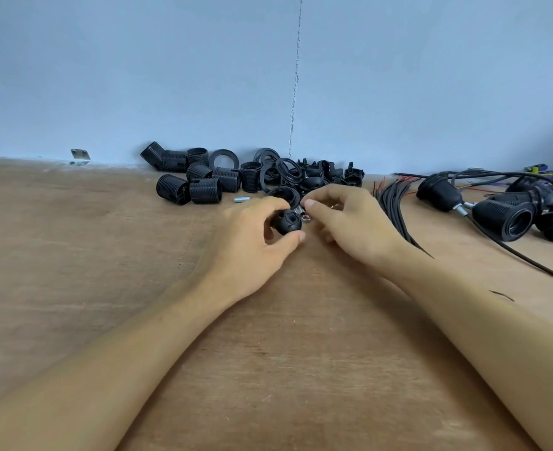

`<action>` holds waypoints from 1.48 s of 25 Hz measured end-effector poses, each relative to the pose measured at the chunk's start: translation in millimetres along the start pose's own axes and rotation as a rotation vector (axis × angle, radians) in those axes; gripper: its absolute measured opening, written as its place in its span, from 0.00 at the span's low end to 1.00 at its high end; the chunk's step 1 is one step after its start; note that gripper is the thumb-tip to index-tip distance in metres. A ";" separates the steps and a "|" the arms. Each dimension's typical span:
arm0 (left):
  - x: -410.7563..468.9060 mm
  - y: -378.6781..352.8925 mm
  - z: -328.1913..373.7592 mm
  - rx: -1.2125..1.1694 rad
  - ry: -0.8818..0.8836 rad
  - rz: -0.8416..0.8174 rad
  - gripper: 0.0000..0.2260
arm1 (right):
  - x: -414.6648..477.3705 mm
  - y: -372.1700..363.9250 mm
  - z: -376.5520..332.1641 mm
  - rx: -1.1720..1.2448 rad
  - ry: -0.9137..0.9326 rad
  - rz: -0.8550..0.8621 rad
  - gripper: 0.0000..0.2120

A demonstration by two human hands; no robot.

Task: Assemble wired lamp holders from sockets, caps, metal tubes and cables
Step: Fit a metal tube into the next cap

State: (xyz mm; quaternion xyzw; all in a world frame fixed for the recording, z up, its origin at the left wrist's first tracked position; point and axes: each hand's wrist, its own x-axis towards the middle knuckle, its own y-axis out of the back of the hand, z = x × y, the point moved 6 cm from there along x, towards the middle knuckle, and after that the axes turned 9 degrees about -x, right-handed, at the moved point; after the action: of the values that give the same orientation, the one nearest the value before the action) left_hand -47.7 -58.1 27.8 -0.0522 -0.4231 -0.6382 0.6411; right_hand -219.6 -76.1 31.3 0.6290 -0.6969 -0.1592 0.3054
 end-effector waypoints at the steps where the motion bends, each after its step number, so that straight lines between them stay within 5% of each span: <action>1: 0.5 -0.3 -1.3 0.016 0.009 0.017 0.15 | -0.7 3.2 -2.8 -0.197 0.064 0.091 0.04; 7: 5.5 8.7 -12.4 0.032 0.195 0.093 0.15 | 0.4 -12.7 -2.8 -0.574 0.174 0.017 0.16; 18: 5.6 3.3 -21.7 0.232 0.257 -0.001 0.15 | -3.3 -7.9 -3.7 -0.497 0.181 0.072 0.04; 22: 5.4 8.2 -22.2 0.120 0.311 0.058 0.17 | -7.5 -9.6 -11.8 -0.494 0.259 0.009 0.12; 25: 4.7 9.2 -20.5 0.093 0.271 0.085 0.16 | -12.0 -20.7 -18.0 -0.597 0.341 -0.102 0.21; 32: -1.9 3.3 -0.7 0.151 -0.001 0.012 0.07 | -12.4 -8.0 -13.3 -0.558 0.325 -0.080 0.10; 37: -1.0 -3.0 -6.5 0.173 0.050 -0.054 0.08 | -13.4 -14.7 -13.7 -0.616 0.305 -0.142 0.20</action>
State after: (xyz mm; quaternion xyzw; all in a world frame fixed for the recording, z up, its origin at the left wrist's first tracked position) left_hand -47.0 -61.8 21.6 0.0307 -0.4617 -0.6173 0.6363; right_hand -199.3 -63.1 29.7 0.5708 -0.5170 -0.2870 0.5697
